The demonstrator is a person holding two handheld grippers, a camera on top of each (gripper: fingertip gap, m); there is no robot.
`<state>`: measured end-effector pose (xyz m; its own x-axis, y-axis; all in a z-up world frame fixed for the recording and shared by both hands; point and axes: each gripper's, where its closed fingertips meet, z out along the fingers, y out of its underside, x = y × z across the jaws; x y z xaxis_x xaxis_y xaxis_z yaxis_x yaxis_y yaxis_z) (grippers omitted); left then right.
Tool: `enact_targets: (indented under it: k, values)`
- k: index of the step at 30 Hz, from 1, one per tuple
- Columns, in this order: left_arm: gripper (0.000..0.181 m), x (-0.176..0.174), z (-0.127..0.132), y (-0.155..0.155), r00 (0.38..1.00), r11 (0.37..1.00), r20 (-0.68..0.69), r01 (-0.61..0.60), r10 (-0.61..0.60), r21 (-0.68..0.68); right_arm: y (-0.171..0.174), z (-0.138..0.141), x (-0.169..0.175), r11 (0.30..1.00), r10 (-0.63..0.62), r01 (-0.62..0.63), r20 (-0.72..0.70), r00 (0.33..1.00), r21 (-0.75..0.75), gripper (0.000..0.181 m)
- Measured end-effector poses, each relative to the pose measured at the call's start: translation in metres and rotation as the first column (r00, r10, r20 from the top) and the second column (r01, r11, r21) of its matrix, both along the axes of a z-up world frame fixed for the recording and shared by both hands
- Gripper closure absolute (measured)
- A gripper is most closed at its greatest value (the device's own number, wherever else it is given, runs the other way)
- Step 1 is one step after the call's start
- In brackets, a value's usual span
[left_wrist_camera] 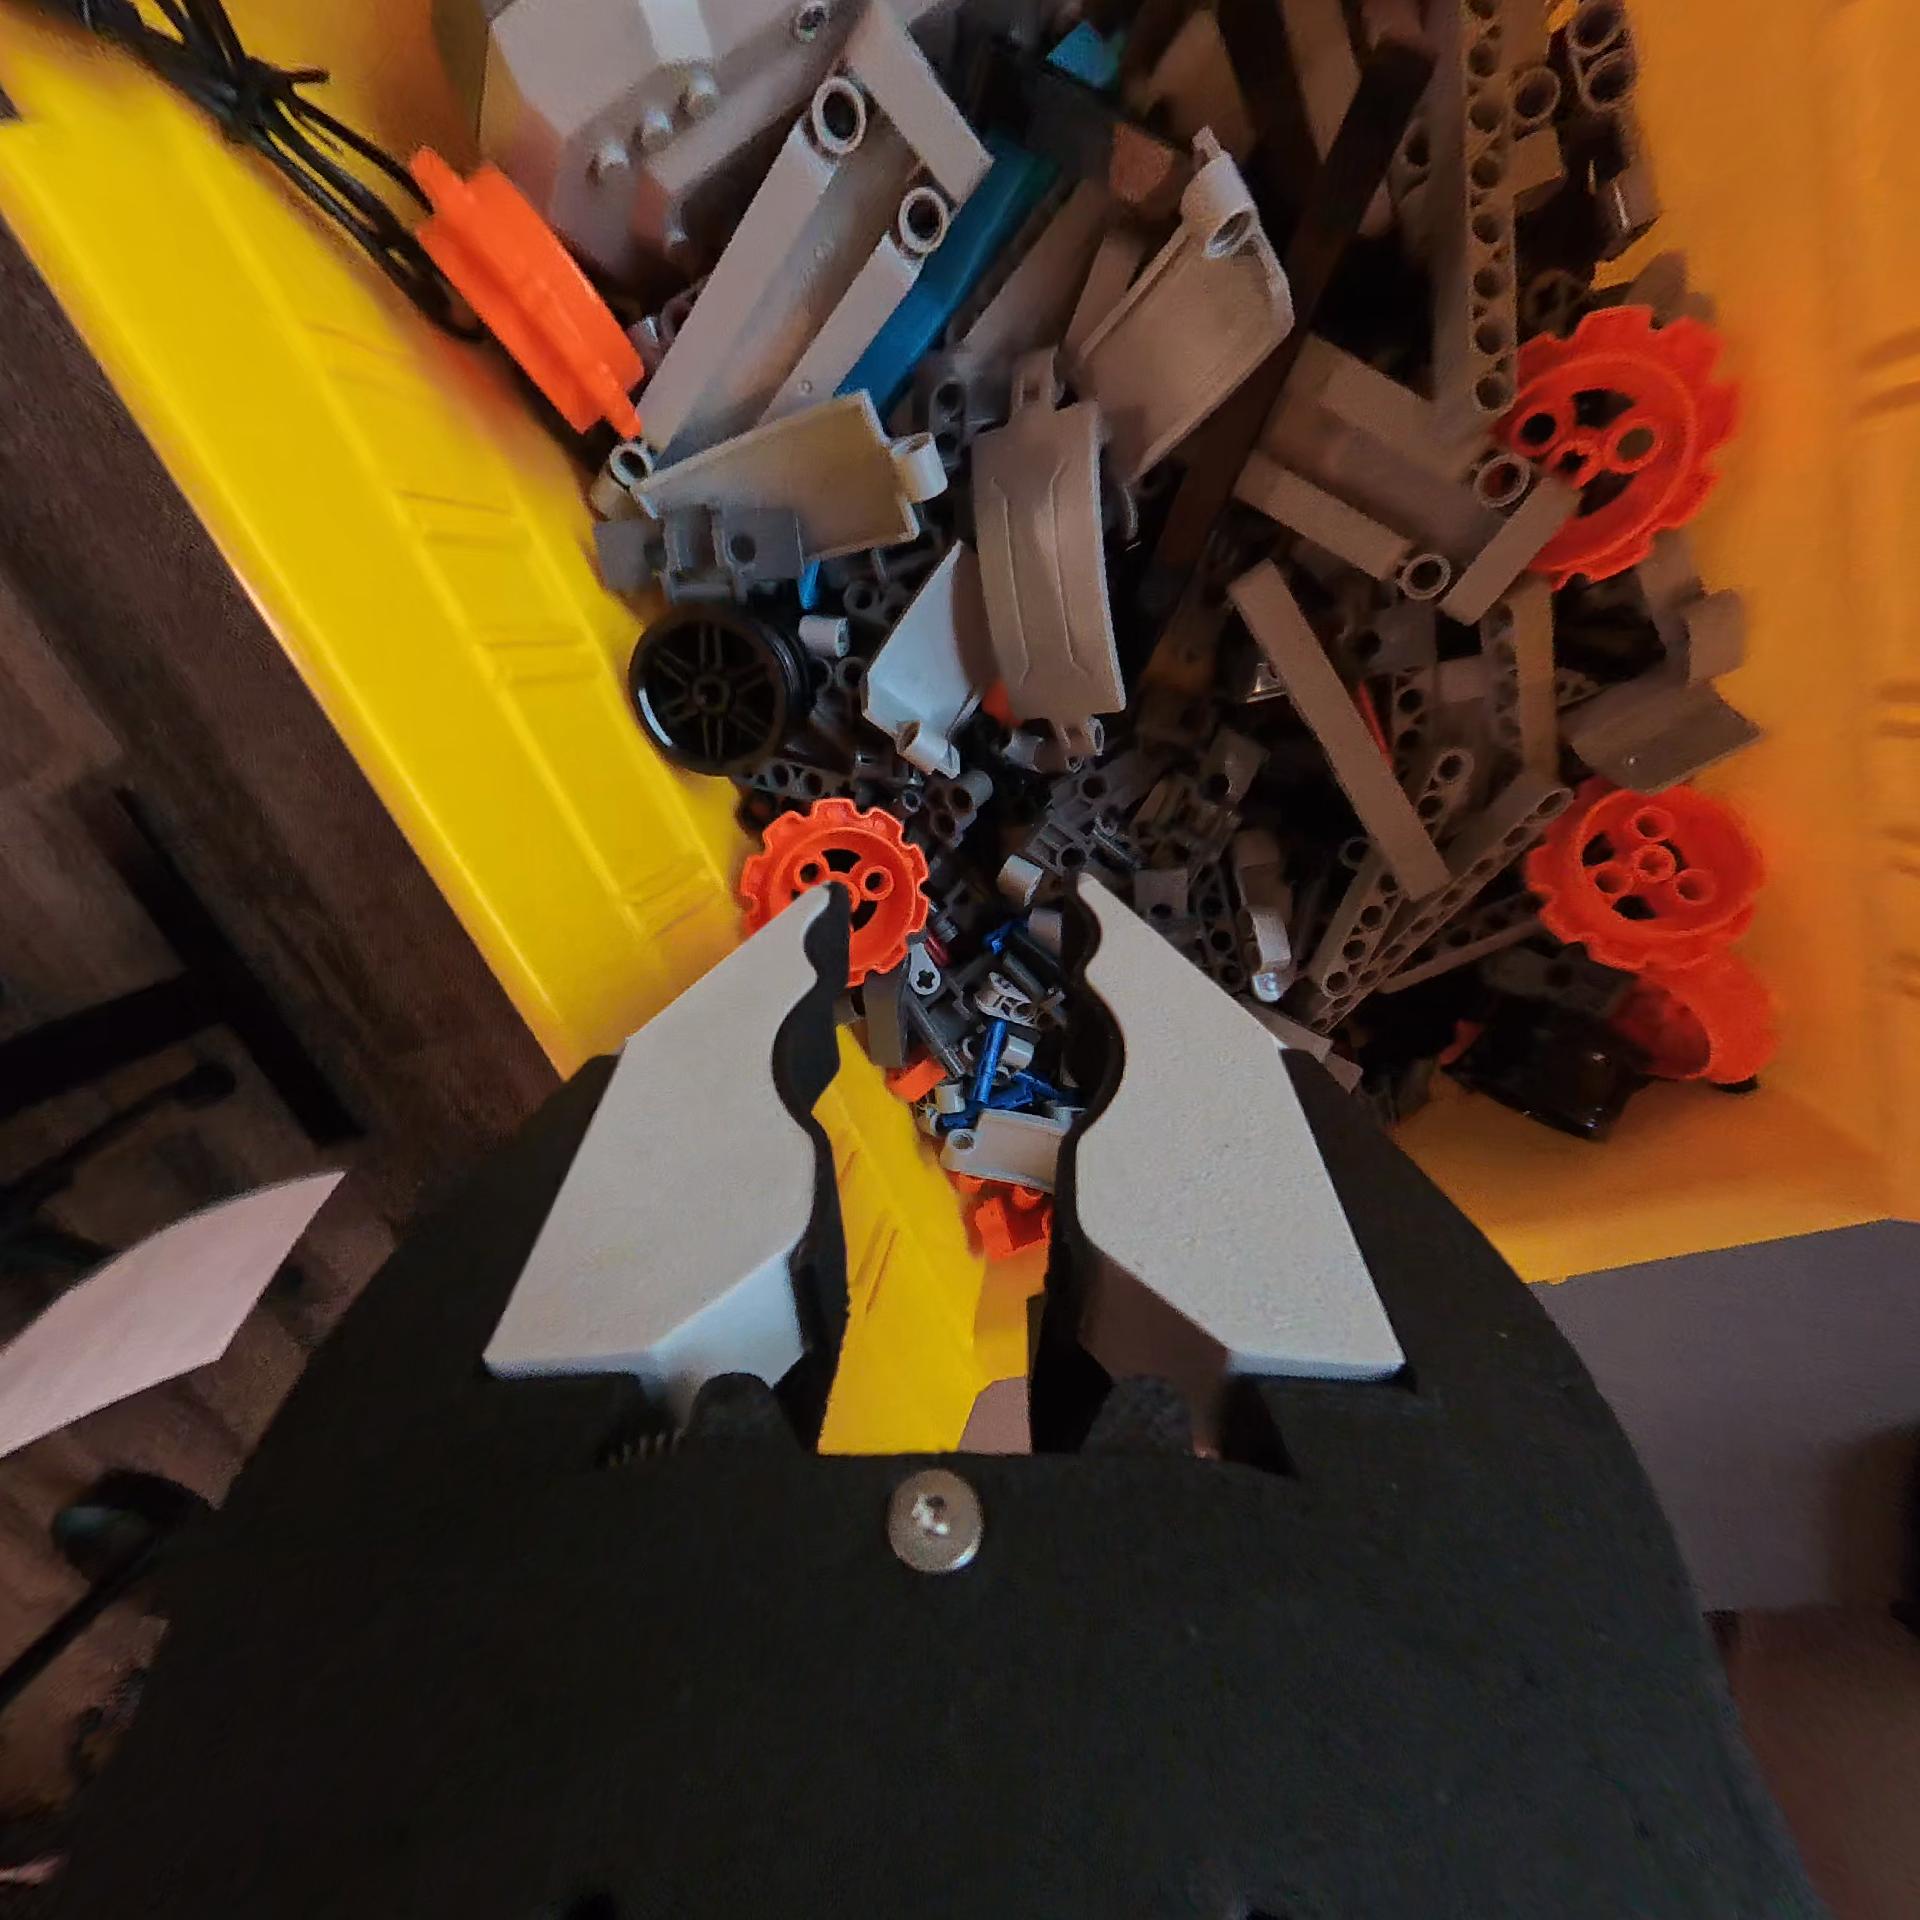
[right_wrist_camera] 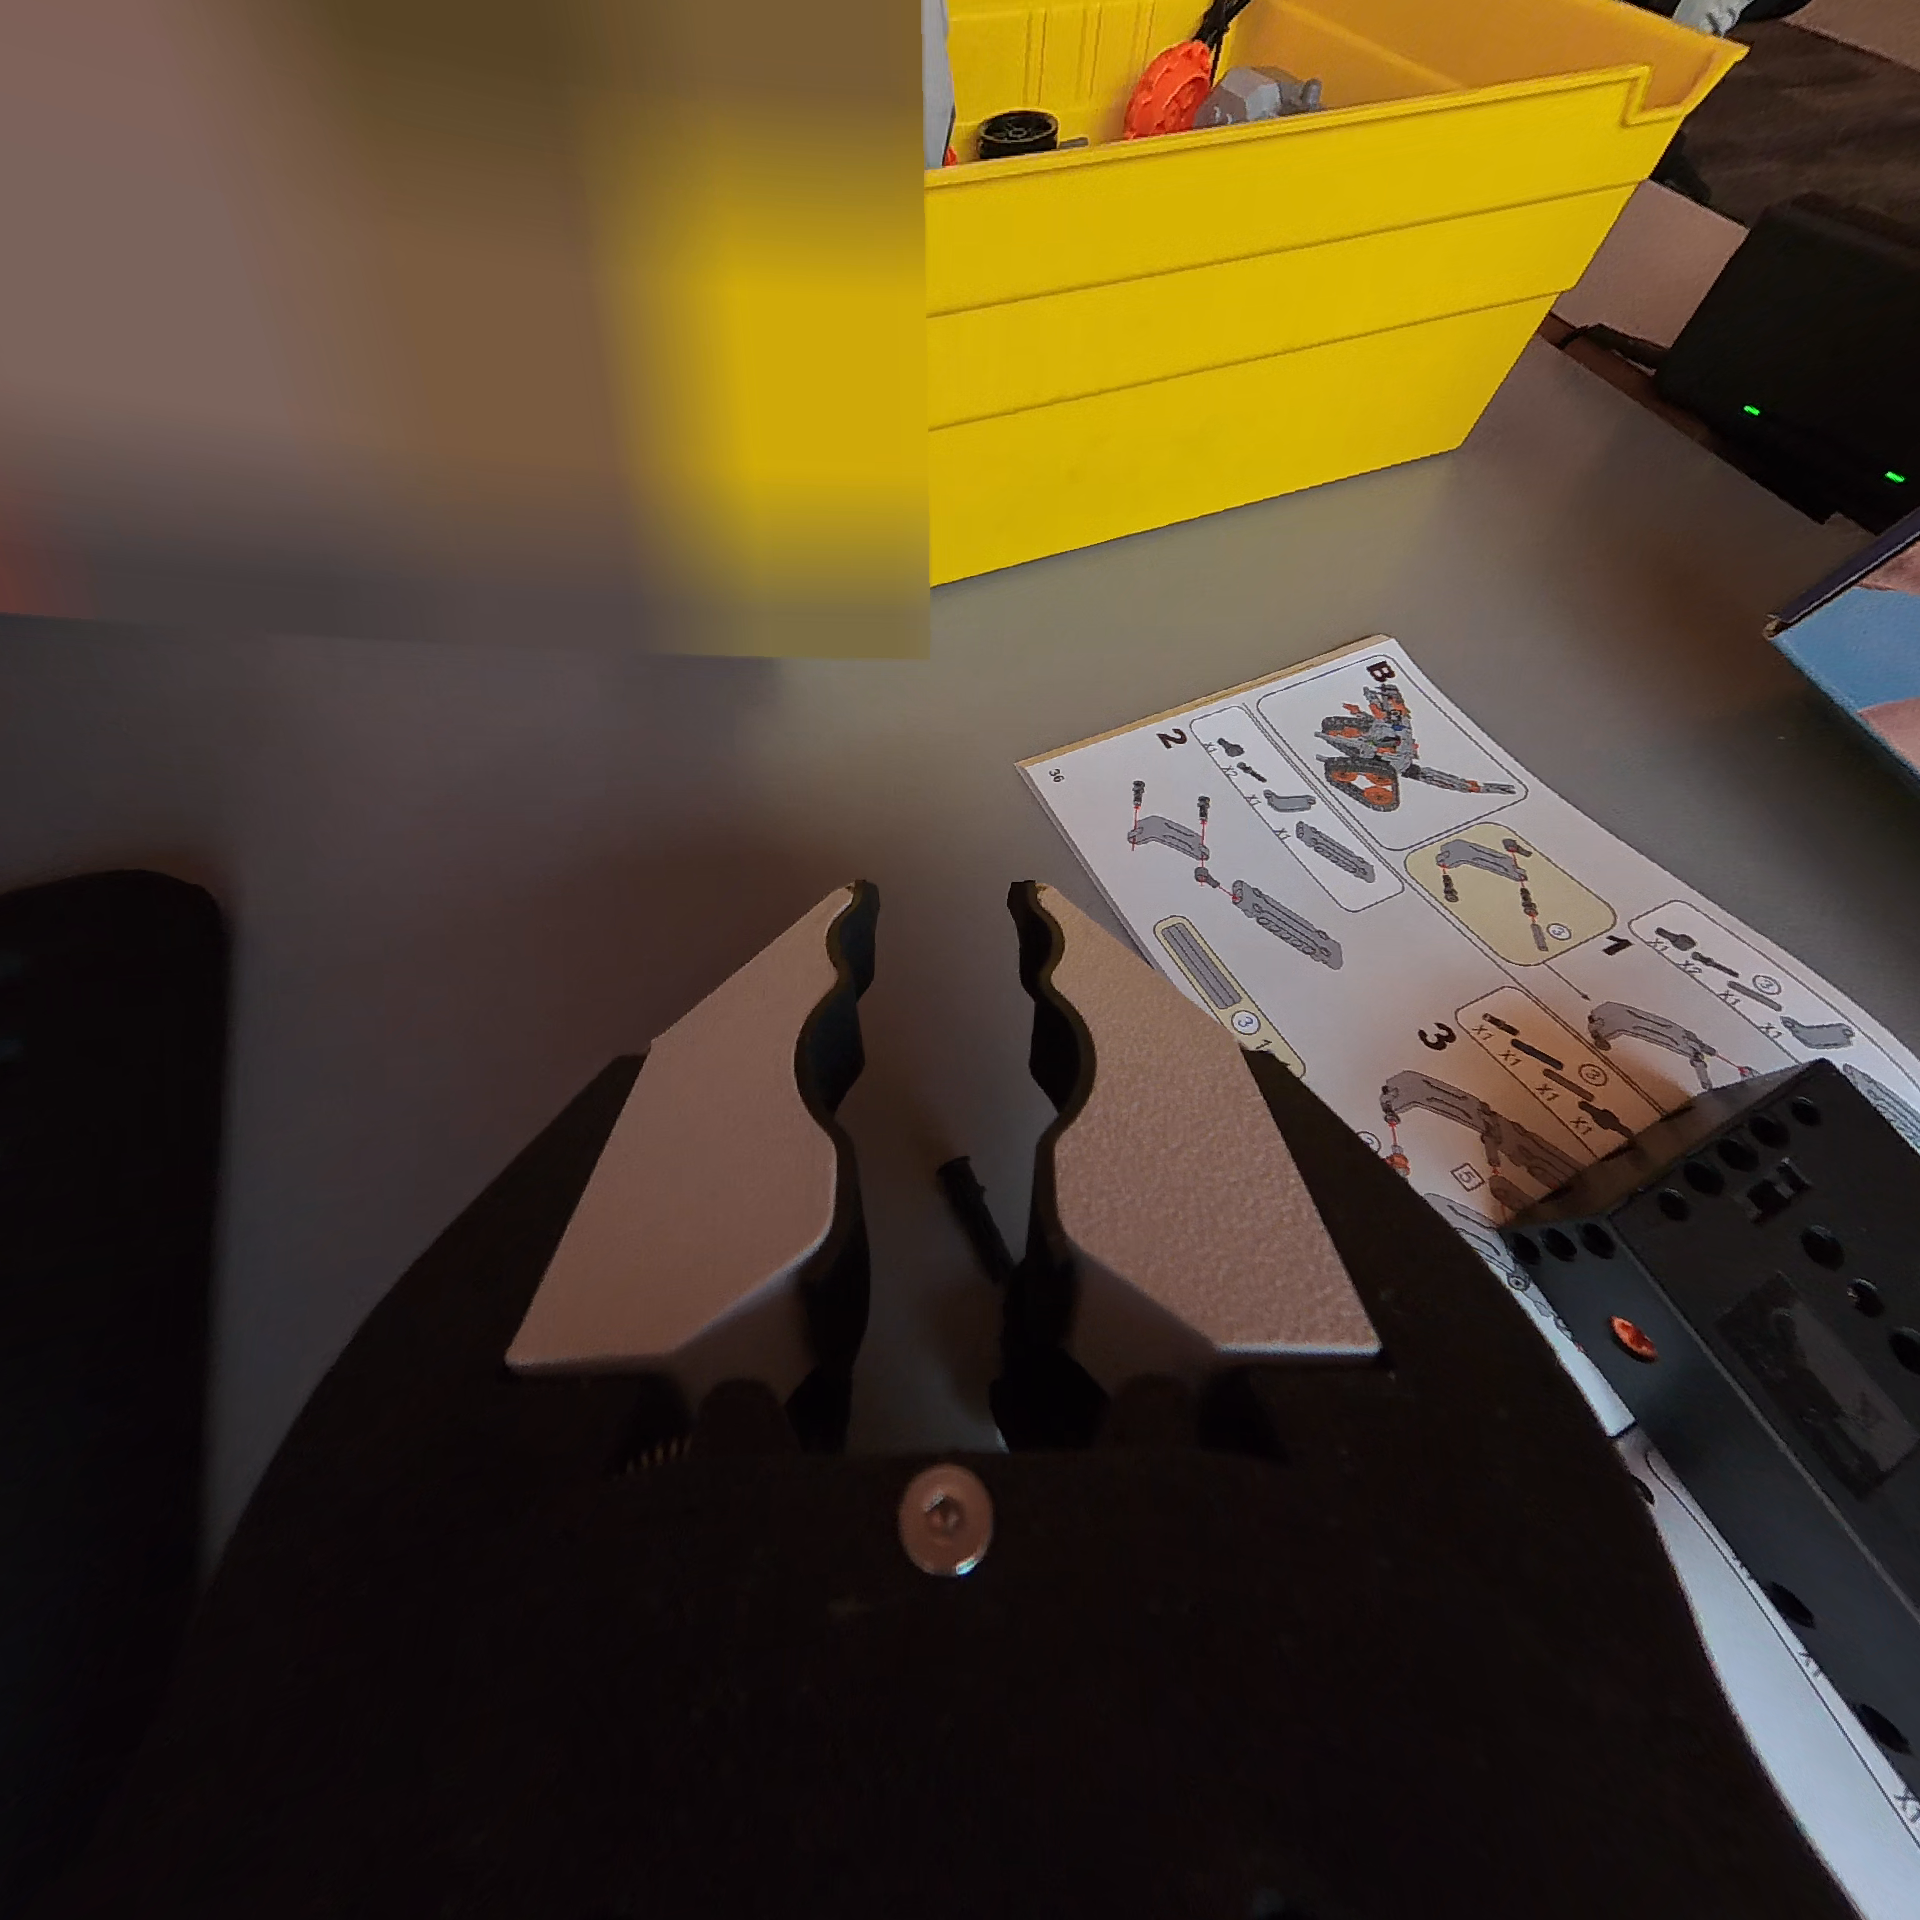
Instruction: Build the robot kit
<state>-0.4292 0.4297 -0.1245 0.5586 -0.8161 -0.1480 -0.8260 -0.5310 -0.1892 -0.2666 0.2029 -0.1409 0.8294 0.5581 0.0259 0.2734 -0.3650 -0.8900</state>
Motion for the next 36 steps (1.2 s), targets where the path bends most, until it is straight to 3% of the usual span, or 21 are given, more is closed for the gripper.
enact_targets:
  k: [17,29,30,31,36]
  values:
    - [0.147,-0.023,-0.023,-0.023,0.993,0.981,-0.109,-0.066,0.046,-0.180,-0.002,-0.001,-0.001,1.000,0.007,-0.007,0.003,1.000,-0.006,0.155]
    - [0.160,-0.021,-0.035,-0.031,0.986,0.971,-0.162,-0.008,-0.032,-0.239,-0.003,0.000,-0.003,1.000,0.015,-0.015,-0.001,1.000,-0.007,0.155]
    - [0.164,-0.021,-0.035,-0.031,0.985,0.972,-0.165,0.004,-0.044,-0.235,-0.003,0.000,-0.003,1.000,0.015,-0.015,0.000,1.000,-0.008,0.155]
    - [0.180,-0.018,-0.034,-0.031,0.986,0.972,-0.154,0.022,-0.060,-0.233,-0.003,0.000,-0.003,1.000,0.015,-0.015,0.000,1.000,-0.008,0.155]
    - [0.181,-0.007,-0.029,-0.035,0.989,0.969,-0.106,0.081,-0.108,-0.232,-0.004,0.000,-0.003,1.000,0.015,-0.015,-0.001,1.000,-0.008,0.155]
